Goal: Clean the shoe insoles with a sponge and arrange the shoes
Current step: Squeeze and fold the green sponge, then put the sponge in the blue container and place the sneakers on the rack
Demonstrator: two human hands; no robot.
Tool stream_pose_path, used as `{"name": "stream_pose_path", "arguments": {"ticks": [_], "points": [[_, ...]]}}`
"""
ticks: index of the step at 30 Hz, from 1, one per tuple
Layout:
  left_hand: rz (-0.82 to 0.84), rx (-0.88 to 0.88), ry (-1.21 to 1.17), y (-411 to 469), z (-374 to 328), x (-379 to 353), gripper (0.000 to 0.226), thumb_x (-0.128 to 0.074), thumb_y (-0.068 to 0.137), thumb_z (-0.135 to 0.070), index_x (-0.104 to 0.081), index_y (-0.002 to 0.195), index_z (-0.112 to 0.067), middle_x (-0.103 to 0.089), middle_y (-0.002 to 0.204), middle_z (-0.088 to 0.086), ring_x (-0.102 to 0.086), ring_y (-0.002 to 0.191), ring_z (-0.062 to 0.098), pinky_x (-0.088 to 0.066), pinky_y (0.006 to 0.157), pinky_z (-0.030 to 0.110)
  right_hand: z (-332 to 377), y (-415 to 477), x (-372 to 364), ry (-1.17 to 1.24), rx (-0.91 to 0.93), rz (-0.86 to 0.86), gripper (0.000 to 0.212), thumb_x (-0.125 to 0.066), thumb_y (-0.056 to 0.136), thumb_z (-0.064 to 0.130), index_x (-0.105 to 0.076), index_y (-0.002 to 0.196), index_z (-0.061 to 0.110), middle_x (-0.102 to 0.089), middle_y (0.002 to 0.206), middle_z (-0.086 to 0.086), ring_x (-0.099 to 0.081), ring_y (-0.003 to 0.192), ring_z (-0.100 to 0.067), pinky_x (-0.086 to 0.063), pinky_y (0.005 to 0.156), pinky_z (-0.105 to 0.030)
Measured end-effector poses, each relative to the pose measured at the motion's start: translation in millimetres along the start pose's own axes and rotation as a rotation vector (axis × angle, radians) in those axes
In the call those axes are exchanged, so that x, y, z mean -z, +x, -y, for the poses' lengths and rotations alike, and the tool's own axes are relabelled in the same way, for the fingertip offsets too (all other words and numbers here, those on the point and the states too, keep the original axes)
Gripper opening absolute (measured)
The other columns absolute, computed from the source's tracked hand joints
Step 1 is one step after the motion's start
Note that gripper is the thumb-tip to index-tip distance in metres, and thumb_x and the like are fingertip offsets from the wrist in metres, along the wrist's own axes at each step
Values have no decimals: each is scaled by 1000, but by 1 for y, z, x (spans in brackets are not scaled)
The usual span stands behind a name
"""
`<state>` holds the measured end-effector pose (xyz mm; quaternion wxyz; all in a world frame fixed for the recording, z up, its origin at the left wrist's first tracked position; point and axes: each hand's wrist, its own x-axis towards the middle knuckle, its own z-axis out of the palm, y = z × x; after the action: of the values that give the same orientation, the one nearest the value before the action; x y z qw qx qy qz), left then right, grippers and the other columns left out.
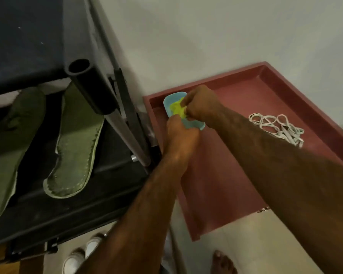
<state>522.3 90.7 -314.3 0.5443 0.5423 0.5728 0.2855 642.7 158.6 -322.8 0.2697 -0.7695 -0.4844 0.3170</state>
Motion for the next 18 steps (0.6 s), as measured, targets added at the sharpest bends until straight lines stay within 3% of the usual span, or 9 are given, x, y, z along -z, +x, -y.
{"name": "stream_pose_path", "arguments": {"ticks": [3,11,14,18], "points": [[15,38,11,9,3,3,35,-59,90,-4,-60,124,-13,-68,108,5,-67,93,18,-58,77,35,6,12,-7,-225,32,42,34,-67,89,13,-73,122,6,-70,125,-14,-67,115,-32,-56,99,-42],[43,3,53,0,0,4,28,-55,91,0,-62,117,-7,-67,100,9,-64,80,17,-51,65,30,15,5,-10,-391,67,100,47,-62,94,17,-61,140,9,-60,144,-13,-58,129,-33,-47,108,-37],[63,-28,30,-16,-1,5,28,-59,92,-9,-63,119,-10,-69,104,8,-68,90,23,-60,76,36,22,-17,0,-449,142,-31,41,-60,92,12,-66,132,9,-64,136,-15,-61,124,-34,-51,102,-38],[59,-57,-12,-56,-10,14,34,-56,82,-15,-66,114,-10,-71,101,11,-70,91,30,-59,74,37,26,-75,26,-346,156,-182,37,-60,83,7,-75,116,16,-71,126,-10,-64,119,-32,-51,98,-34]]}}
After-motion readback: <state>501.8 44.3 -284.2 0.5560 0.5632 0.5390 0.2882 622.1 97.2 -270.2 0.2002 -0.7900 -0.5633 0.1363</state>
